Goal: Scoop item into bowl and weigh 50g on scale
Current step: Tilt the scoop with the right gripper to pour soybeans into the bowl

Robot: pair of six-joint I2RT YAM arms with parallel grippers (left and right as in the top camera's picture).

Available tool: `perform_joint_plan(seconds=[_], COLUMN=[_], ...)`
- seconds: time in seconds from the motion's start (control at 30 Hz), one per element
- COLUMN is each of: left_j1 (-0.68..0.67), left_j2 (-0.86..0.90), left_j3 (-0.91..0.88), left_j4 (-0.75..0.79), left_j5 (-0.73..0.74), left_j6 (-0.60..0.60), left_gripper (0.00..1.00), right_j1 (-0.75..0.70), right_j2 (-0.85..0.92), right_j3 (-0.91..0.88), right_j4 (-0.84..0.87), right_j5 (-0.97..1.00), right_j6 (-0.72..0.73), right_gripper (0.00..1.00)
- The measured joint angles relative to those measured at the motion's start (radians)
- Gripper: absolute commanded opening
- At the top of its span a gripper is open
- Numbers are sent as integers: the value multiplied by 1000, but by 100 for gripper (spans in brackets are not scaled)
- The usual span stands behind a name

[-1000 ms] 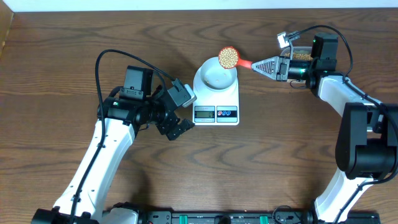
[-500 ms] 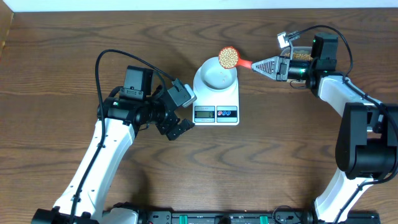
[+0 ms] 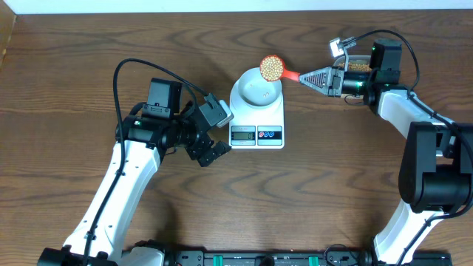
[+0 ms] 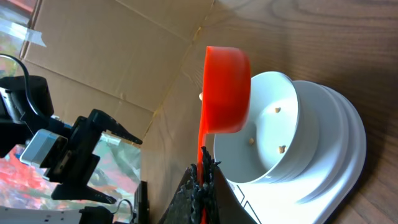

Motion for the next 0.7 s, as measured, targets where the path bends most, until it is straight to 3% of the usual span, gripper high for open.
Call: perform_joint_plan(seconds=[0.7], left_j1=[0], left_j2=[0], left_j3=[0], left_j4=[0], left_j5=[0], left_j6=[0], left_gripper=[95], right_j1=[0], right_j2=[0], right_j3=[0], right_j4=[-3], right_j5=[52], right_j6=[-155], right_gripper=[1])
